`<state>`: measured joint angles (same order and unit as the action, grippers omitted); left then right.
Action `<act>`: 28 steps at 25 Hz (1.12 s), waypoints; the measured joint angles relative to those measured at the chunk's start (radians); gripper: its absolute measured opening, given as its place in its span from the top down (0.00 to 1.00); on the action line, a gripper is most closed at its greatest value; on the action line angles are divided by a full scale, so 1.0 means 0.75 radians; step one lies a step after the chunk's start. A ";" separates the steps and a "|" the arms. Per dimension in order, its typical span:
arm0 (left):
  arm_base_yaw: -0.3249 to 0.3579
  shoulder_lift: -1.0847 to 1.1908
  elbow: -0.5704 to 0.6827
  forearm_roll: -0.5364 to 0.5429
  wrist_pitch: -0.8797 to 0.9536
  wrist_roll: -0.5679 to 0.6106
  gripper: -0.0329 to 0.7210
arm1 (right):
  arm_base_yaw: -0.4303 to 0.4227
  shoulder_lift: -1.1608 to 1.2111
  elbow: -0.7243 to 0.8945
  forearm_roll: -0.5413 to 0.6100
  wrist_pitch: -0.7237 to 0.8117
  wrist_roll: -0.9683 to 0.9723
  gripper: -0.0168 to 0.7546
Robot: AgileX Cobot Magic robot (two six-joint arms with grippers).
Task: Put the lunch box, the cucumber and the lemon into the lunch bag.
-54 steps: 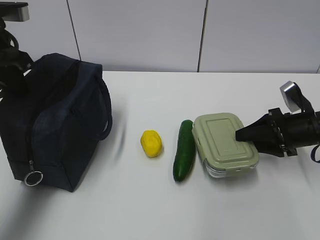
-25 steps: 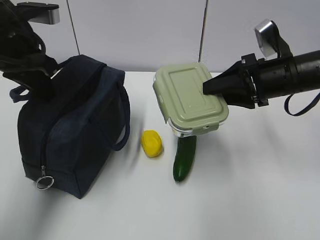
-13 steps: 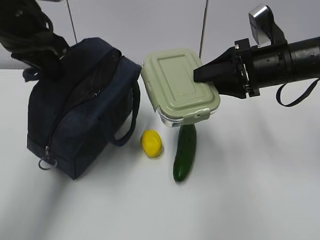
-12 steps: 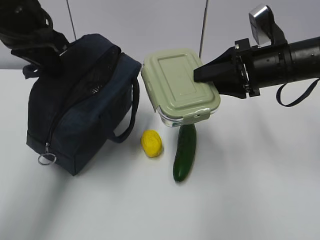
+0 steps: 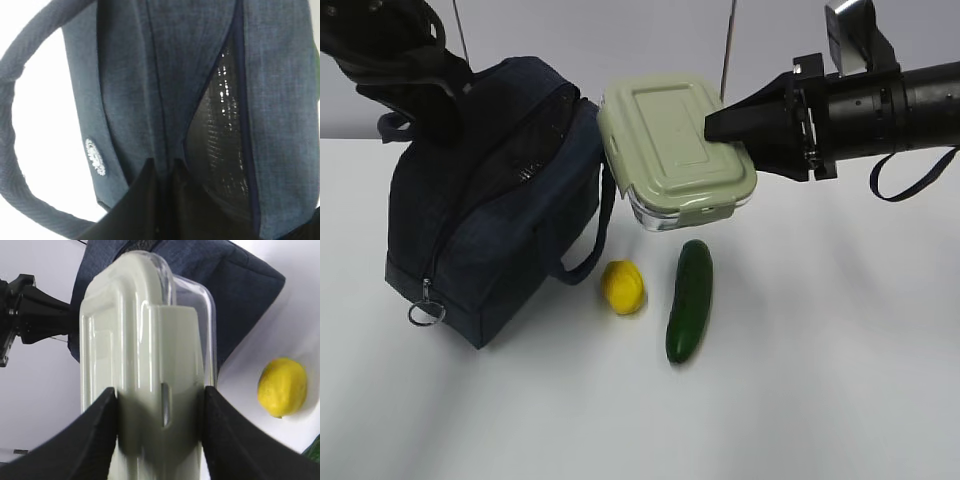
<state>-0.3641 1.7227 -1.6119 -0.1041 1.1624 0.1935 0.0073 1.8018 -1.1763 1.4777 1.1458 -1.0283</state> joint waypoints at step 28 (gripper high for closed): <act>-0.055 0.000 -0.002 0.006 -0.035 -0.039 0.95 | 0.123 0.000 -0.079 0.063 0.005 0.000 0.48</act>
<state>-0.4053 1.7227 -1.6135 -0.1000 1.1358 0.1642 0.0993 1.8018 -1.2356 1.5250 1.1493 -1.0283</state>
